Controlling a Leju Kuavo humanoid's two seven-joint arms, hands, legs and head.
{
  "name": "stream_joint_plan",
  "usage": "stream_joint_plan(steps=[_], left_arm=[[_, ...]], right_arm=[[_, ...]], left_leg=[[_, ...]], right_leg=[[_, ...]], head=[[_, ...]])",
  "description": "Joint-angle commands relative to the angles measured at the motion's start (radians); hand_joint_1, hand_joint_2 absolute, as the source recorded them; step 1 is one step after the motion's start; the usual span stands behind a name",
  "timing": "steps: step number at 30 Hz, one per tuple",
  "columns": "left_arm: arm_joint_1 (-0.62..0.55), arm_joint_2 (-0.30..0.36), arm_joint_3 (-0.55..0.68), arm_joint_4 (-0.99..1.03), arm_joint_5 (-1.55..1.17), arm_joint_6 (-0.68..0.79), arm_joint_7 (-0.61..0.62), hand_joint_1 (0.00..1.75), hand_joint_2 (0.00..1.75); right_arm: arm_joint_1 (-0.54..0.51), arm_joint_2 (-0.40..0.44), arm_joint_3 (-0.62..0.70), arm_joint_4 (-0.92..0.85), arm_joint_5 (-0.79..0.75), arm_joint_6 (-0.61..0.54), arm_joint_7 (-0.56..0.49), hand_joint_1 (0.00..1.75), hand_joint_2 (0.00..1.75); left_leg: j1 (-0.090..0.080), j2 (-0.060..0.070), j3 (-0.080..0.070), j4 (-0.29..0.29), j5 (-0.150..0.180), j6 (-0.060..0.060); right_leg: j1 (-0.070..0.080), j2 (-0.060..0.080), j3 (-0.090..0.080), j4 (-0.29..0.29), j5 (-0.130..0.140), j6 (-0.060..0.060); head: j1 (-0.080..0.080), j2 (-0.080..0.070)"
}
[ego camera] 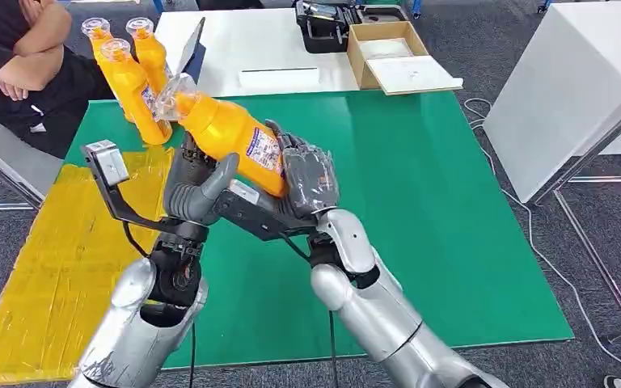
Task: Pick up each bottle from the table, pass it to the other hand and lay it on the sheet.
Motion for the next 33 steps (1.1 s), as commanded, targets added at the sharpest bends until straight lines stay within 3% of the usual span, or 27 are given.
stream_joint_plan(steps=[1, 25, 26, 27, 33], left_arm=[[-0.042, 0.02, -0.071, 0.061, -0.015, 0.016, 0.001, 0.0, 1.75], [-0.104, 0.011, -0.084, 0.138, -0.035, 0.042, 0.03, 0.0, 1.75], [-0.106, 0.012, -0.086, 0.137, -0.042, 0.043, 0.026, 1.27, 1.75], [-0.106, 0.012, -0.086, 0.136, -0.048, 0.043, 0.023, 1.75, 1.75], [-0.106, 0.012, -0.085, 0.134, -0.051, 0.044, 0.02, 1.75, 1.75]], right_arm=[[-0.092, 0.021, 0.208, 0.109, -0.062, -0.004, 0.007, 1.75, 1.75], [-0.164, 0.043, 0.248, 0.191, -0.068, -0.011, 0.02, 1.75, 1.75], [-0.166, 0.043, 0.249, 0.193, -0.071, -0.009, 0.02, 1.75, 1.75], [-0.166, 0.043, 0.249, 0.194, -0.075, -0.009, 0.02, 1.75, 1.75], [-0.167, 0.044, 0.249, 0.197, -0.078, -0.009, 0.02, 1.75, 1.75]], left_leg=[[0.0, 0.002, 0.003, 0.0, -0.001, -0.003], [0.001, -0.001, 0.002, 0.001, -0.001, -0.004], [0.0, -0.001, 0.001, 0.0, 0.0, -0.002], [0.001, 0.0, 0.003, 0.0, -0.001, -0.004], [0.001, -0.001, 0.004, 0.001, -0.002, -0.004]], right_leg=[[0.0, 0.001, 0.002, 0.0, -0.001, -0.001], [0.001, -0.003, 0.002, 0.001, -0.002, -0.001], [0.0, -0.002, 0.001, 0.0, -0.001, -0.001], [0.001, -0.002, 0.003, 0.0, -0.002, -0.001], [0.001, -0.003, 0.004, 0.0, -0.002, -0.001]], head=[[0.0, 0.0], [0.0, 0.0], [0.0, 0.0], [0.0, 0.0], [0.0, 0.0]])
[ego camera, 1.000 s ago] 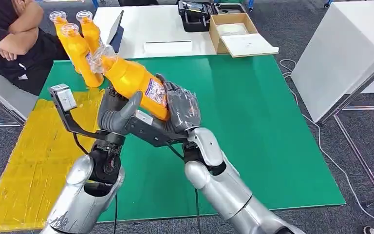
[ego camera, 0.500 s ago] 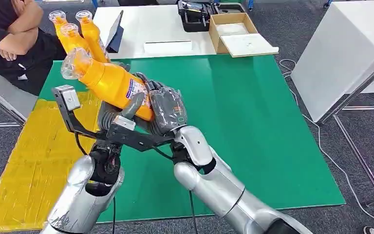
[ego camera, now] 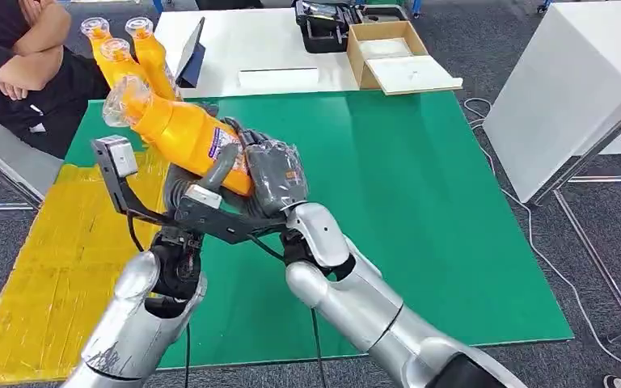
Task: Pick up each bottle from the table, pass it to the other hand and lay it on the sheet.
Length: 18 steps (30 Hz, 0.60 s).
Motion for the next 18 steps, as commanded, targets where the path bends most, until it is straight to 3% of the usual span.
stream_joint_plan(steps=[1, 18], left_arm=[[-0.076, 0.007, -0.093, 0.064, -0.005, -0.01, 0.007, 1.75, 1.75], [-0.065, 0.008, -0.06, 0.034, -0.023, 0.035, -0.036, 1.75, 1.75]], right_arm=[[-0.048, 0.021, 0.091, 0.09, -0.007, 0.014, -0.008, 1.75, 1.75], [-0.041, 0.018, 0.092, 0.096, -0.056, 0.039, -0.013, 1.75, 1.75]], left_leg=[[0.0, -0.001, 0.003, 0.0, -0.001, -0.003], [0.0, -0.001, 0.002, 0.0, -0.001, -0.002]], right_leg=[[0.0, -0.003, 0.003, 0.0, -0.002, -0.001], [0.0, -0.002, 0.002, 0.0, -0.001, -0.001]], head=[[0.0, 0.0], [0.001, 0.0]])
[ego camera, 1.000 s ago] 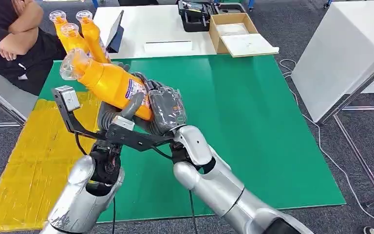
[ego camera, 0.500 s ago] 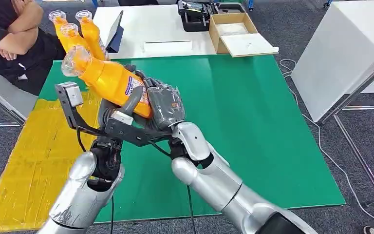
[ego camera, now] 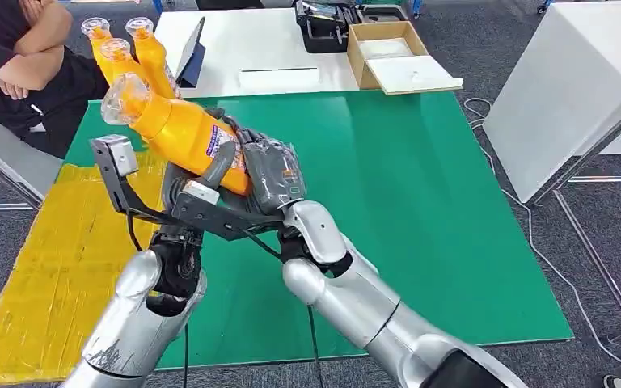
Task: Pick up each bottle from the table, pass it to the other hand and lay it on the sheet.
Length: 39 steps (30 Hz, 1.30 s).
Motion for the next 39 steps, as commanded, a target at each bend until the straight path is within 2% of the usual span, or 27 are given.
stream_joint_plan(steps=[1, 12, 13, 14, 17, 18, 27, 31, 39], left_arm=[[-0.059, 0.01, -0.058, 0.025, 0.002, 0.004, -0.009, 1.75, 1.75], [-0.06, 0.012, -0.056, 0.027, 0.004, 0.006, -0.011, 1.75, 1.75], [-0.062, 0.014, -0.056, 0.028, 0.005, 0.009, -0.013, 1.75, 1.75], [-0.063, 0.014, -0.056, 0.029, 0.005, 0.01, -0.013, 1.75, 1.75], [-0.071, 0.011, -0.055, 0.033, 0.009, 0.012, -0.014, 1.75, 1.75], [-0.071, 0.01, -0.054, 0.033, 0.01, 0.013, -0.014, 1.75, 1.75], [-0.061, 0.011, -0.045, 0.023, 0.012, 0.013, -0.014, 1.75, 1.75], [-0.053, 0.01, -0.025, 0.007, 0.01, 0.016, -0.013, 1.75, 1.75], [-0.028, 0.026, 0.015, -0.013, 0.011, 0.031, -0.011, 1.75, 1.75]], right_arm=[[-0.026, 0.004, 0.091, 0.071, -0.026, 0.039, -0.011, 1.75, 1.75], [-0.024, 0.002, 0.088, 0.075, -0.031, 0.041, -0.01, 1.75, 1.75], [-0.022, 0.001, 0.079, 0.08, -0.037, 0.036, -0.006, 1.06, 1.75], [-0.021, -0.001, 0.076, 0.084, -0.031, 0.028, -0.006, 0.0, 1.75], [-0.026, -0.005, 0.06, 0.1, -0.031, 0.019, 0.0, 0.0, 1.75], [-0.027, -0.007, 0.056, 0.103, -0.032, 0.021, 0.001, 0.0, 0.0], [-0.016, -0.018, 0.017, 0.126, -0.028, 0.038, 0.01, 0.0, 0.0], [-0.013, -0.019, -0.024, 0.17, -0.057, 0.075, 0.03, 0.0, 0.0], [-0.016, -0.044, -0.077, 0.25, -0.076, 0.073, 0.024, 0.0, 0.0]], left_leg=[[0.001, -0.001, 0.003, 0.0, -0.001, -0.003], [0.001, -0.001, 0.002, 0.0, -0.001, -0.003], [0.001, -0.001, 0.003, 0.0, -0.001, -0.003], [0.001, -0.001, 0.004, 0.0, -0.002, -0.004], [0.001, -0.002, 0.003, 0.0, -0.001, -0.003], [0.001, -0.002, 0.005, 0.0, -0.002, -0.004], [0.001, -0.003, 0.004, 0.0, -0.001, -0.004], [0.001, -0.003, 0.005, 0.0, -0.001, -0.004], [0.001, -0.003, 0.005, 0.0, -0.001, -0.004]], right_leg=[[0.001, -0.002, 0.003, -0.001, -0.001, -0.001], [0.001, -0.002, 0.003, -0.001, -0.001, -0.001], [0.001, -0.003, 0.003, 0.0, -0.001, -0.001], [0.001, -0.004, 0.005, 0.0, -0.002, -0.001], [0.001, -0.003, 0.003, 0.0, -0.001, -0.001], [0.001, -0.004, 0.005, 0.0, -0.002, -0.001], [0.001, -0.005, 0.005, -0.001, -0.002, -0.001], [0.001, -0.005, 0.006, -0.001, -0.002, -0.001], [0.001, -0.005, 0.006, -0.001, -0.002, -0.001]], head=[[0.0, 0.0], [0.0, 0.0], [0.0, 0.0], [0.0, 0.0], [0.0, 0.0], [0.0, 0.0], [0.0, 0.0], [0.0, 0.0], [0.0, 0.0]])
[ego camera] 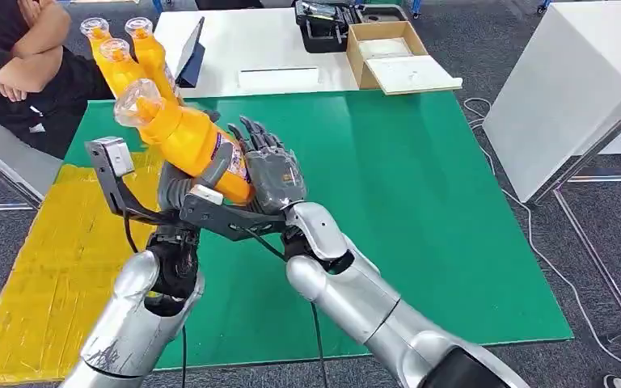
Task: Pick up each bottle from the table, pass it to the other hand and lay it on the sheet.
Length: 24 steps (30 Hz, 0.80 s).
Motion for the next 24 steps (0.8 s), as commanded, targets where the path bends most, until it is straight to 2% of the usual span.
stream_joint_plan(steps=[1, 9, 10, 13, 14, 16, 18, 19, 24], left_arm=[[-0.031, 0.022, 0.001, -0.017, 0.005, -0.001, -0.003, 1.75, 1.75], [-0.008, 0.021, 0.03, -0.026, 0.005, 0.003, -0.002, 1.75, 1.75], [-0.008, 0.021, 0.03, -0.026, 0.005, 0.003, -0.002, 1.75, 1.75], [-0.004, 0.021, 0.027, -0.029, 0.006, 0.002, -0.001, 1.75, 1.75], [-0.004, 0.022, 0.025, -0.028, 0.006, 0.001, -0.001, 1.75, 1.75], [-0.005, 0.022, 0.02, -0.027, 0.007, -0.003, 0.0, 1.75, 1.75], [-0.004, 0.02, 0.015, -0.024, 0.008, -0.007, 0.001, 1.75, 1.75], [-0.009, 0.018, 0.012, -0.02, 0.009, -0.009, 0.002, 1.75, 1.75], [-0.005, 0.017, 0.006, -0.016, 0.016, -0.014, 0.007, 1.75, 1.75]], right_arm=[[-0.009, -0.04, -0.06, 0.177, -0.019, 0.018, 0.01, 0.0, 0.0], [0.007, -0.064, -0.099, 0.178, -0.015, 0.004, -0.002, 0.0, 0.0], [0.007, -0.064, -0.099, 0.178, -0.015, 0.004, -0.002, 0.0, 0.0], [0.022, -0.067, -0.105, 0.146, -0.011, 0.006, 0.002, 0.0, 0.0], [0.025, -0.07, -0.107, 0.137, -0.007, 0.008, 0.003, 0.0, 0.0], [0.032, -0.075, -0.113, 0.111, -0.002, 0.012, 0.005, 0.0, 0.0], [0.031, -0.081, -0.119, 0.092, 0.004, 0.013, 0.01, 0.0, 0.0], [0.03, -0.081, -0.123, 0.085, 0.005, 0.017, 0.013, 0.0, 0.0], [0.043, -0.093, -0.134, 0.064, 0.015, 0.028, 0.019, 0.0, 0.0]], left_leg=[[0.001, -0.004, 0.003, -0.001, 0.0, -0.003], [0.001, -0.005, 0.005, 0.0, -0.001, -0.004], [0.001, -0.003, 0.002, 0.0, 0.0, -0.002], [0.0, -0.007, 0.002, 0.0, 0.0, -0.003], [-0.001, -0.003, 0.002, 0.0, -0.001, -0.002], [0.0, -0.001, 0.001, 0.0, -0.001, -0.002], [0.0, -0.004, 0.004, 0.0, -0.002, -0.004], [0.0, -0.003, 0.001, 0.001, 0.0, -0.002], [0.0, -0.003, 0.002, 0.001, -0.001, -0.003]], right_leg=[[0.001, -0.005, 0.005, -0.001, -0.001, -0.001], [0.001, -0.007, 0.007, -0.002, -0.002, -0.001], [0.001, -0.003, 0.003, -0.001, -0.001, 0.0], [0.001, -0.008, 0.005, -0.001, -0.002, 0.0], [0.0, -0.002, 0.002, -0.001, -0.001, 0.0], [0.001, -0.001, 0.003, -0.001, -0.001, -0.001], [0.001, -0.005, 0.006, 0.0, -0.003, -0.001], [0.001, -0.003, 0.002, -0.001, -0.001, -0.001], [0.0, -0.003, 0.003, 0.0, -0.002, -0.001]], head=[[0.0, 0.0], [0.001, 0.0], [-0.001, 0.0], [0.005, 0.0], [0.003, 0.0], [0.003, 0.0], [0.003, 0.0], [0.003, 0.0], [0.003, 0.0]])
